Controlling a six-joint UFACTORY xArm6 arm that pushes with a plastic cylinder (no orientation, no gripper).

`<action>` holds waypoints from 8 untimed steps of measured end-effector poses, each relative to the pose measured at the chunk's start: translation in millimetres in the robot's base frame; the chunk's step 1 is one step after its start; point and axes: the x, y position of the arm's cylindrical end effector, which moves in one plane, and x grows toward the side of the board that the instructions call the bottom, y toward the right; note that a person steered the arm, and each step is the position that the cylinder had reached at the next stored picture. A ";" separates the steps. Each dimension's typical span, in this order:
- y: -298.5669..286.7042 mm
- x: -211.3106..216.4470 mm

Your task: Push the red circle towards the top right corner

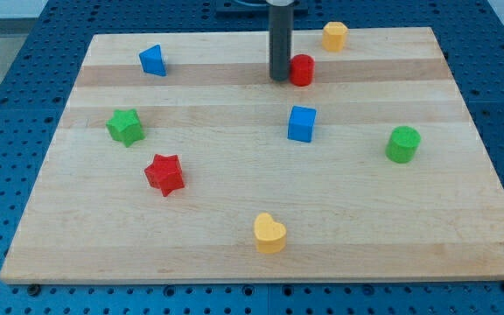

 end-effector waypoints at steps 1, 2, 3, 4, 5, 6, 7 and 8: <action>29.4 0.0; 47.9 0.0; 50.2 0.0; 71.7 0.0; 84.6 0.0; 84.9 0.0; 89.5 -0.1; 95.6 7.1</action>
